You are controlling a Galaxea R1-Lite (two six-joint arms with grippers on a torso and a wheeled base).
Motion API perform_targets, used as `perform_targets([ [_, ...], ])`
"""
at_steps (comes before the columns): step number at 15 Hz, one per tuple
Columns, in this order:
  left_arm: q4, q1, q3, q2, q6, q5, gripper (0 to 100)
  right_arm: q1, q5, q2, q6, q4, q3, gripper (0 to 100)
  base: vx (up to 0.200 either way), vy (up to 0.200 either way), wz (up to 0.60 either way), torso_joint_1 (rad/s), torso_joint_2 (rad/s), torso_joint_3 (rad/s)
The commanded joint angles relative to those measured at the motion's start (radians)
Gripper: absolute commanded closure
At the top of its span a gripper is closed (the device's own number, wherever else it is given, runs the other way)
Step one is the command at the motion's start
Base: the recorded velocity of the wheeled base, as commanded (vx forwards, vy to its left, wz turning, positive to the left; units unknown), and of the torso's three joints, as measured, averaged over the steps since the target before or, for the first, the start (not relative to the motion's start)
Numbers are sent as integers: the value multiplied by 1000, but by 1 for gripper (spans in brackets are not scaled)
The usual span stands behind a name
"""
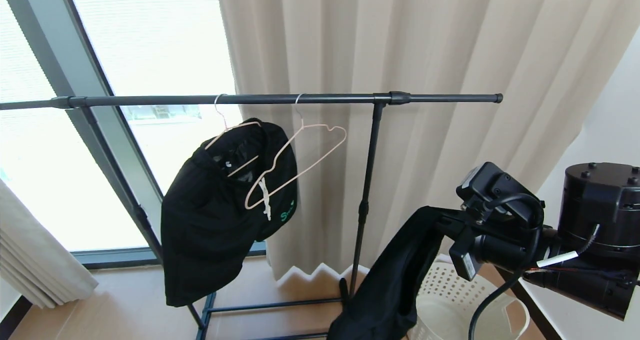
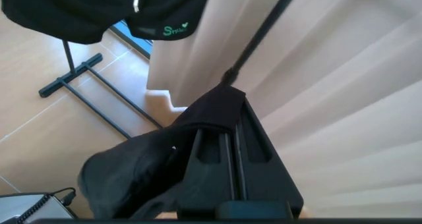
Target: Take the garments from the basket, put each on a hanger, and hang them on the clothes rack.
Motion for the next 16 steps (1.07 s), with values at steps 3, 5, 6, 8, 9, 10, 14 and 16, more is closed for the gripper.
perform_targets([
  [3, -1, 0, 0, 1, -1, 0, 0, 0, 0, 1, 0, -2, 1, 100, 0, 0, 0, 0, 0, 0],
  [5, -1, 0, 0, 1, -1, 0, 0, 0, 0, 1, 0, -2, -1, 100, 0, 0, 0, 0, 0, 0],
  [6, -1, 0, 0, 0, 1, 0, 0, 0, 0, 1, 0, -2, -1, 100, 0, 0, 0, 0, 0, 0],
  [8, -1, 0, 0, 0, -1, 0, 0, 0, 0, 1, 0, -2, -2, 100, 0, 0, 0, 0, 0, 0],
  [9, -1, 0, 0, 1, 1, 0, 0, 0, -1, 1, 0, -2, -2, 100, 0, 0, 0, 0, 0, 0],
  [10, -1, 0, 0, 0, 1, 0, 0, 0, -1, 1, 0, -2, -2, 100, 0, 0, 600, 2, 2, 7],
  [14, -1, 0, 0, 0, -1, 0, 0, 0, -1, 0, 0, -2, -5, 100, 0, 0, 300, 0, -1, 2],
  [16, -1, 0, 0, 1, -1, 1, 0, 0, -1, 0, 0, -3, -2, 100, 0, 0, 0, 0, 0, 0],
])
